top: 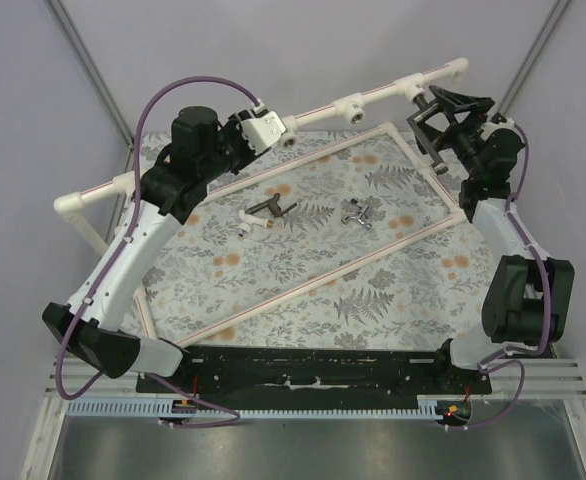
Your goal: Install the water faucets
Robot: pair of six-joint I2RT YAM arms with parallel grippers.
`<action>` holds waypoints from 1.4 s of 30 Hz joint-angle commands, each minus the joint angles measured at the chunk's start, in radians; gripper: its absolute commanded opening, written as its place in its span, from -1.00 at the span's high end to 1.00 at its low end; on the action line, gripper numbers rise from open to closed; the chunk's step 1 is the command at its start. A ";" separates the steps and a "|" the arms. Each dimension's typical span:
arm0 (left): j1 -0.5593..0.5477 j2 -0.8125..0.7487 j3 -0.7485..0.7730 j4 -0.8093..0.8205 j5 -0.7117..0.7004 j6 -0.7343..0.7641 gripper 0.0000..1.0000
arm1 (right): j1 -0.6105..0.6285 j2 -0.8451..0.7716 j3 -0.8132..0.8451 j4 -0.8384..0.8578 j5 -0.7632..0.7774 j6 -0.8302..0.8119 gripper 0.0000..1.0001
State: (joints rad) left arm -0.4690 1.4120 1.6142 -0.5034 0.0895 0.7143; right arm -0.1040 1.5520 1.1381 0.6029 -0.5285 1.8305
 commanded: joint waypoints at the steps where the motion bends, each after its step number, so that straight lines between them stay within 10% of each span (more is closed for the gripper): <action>1: 0.004 0.027 -0.054 -0.196 -0.020 -0.122 0.90 | -0.059 0.010 0.012 0.172 0.087 0.012 -0.96; 11: 0.001 0.034 -0.051 -0.205 -0.027 -0.130 0.89 | -0.138 -0.157 -0.097 -0.030 -0.017 -0.359 -0.96; 26: -0.010 0.027 -0.059 -0.202 -0.030 -0.127 0.89 | 0.018 -0.273 0.521 -1.144 0.277 -1.957 -0.96; 42: -0.019 0.028 -0.059 -0.204 -0.033 -0.128 0.89 | 0.245 -0.040 0.775 -1.255 0.622 -2.225 -0.66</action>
State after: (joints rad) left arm -0.4801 1.4063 1.6127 -0.5110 0.0803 0.7143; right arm 0.1387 1.4776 1.8465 -0.6430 -0.0383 -0.3462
